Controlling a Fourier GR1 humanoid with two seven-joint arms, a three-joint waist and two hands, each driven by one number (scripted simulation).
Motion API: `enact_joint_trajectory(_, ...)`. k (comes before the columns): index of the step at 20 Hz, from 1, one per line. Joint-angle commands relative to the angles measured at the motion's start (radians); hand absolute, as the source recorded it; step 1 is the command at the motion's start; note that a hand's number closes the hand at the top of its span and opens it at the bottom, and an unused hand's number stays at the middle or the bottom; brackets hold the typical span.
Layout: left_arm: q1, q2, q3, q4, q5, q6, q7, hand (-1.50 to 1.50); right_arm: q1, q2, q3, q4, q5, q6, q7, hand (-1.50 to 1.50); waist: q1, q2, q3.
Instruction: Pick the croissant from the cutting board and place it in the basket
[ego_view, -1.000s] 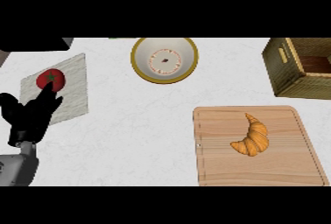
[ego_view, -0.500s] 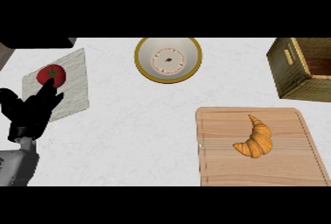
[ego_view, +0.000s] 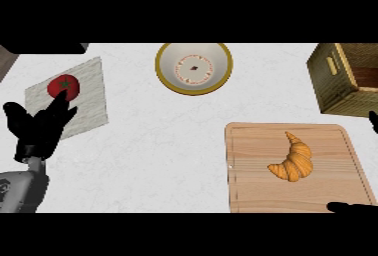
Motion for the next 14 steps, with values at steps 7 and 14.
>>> enact_joint_trajectory(7,-0.004,-0.02,0.046,0.051,-0.031,-0.037,-0.039,0.0,-0.017,0.049,0.135,0.237,0.215,-0.116,-0.09,-1.5,-0.006,-0.001,-0.001)
enact_joint_trajectory(14,0.038,-0.067,0.035,-0.038,-0.062,-0.02,0.005,0.0,-0.158,-0.002,0.12,0.398,0.238,-0.095,-0.053,-1.5,-0.002,-0.002,-0.001)
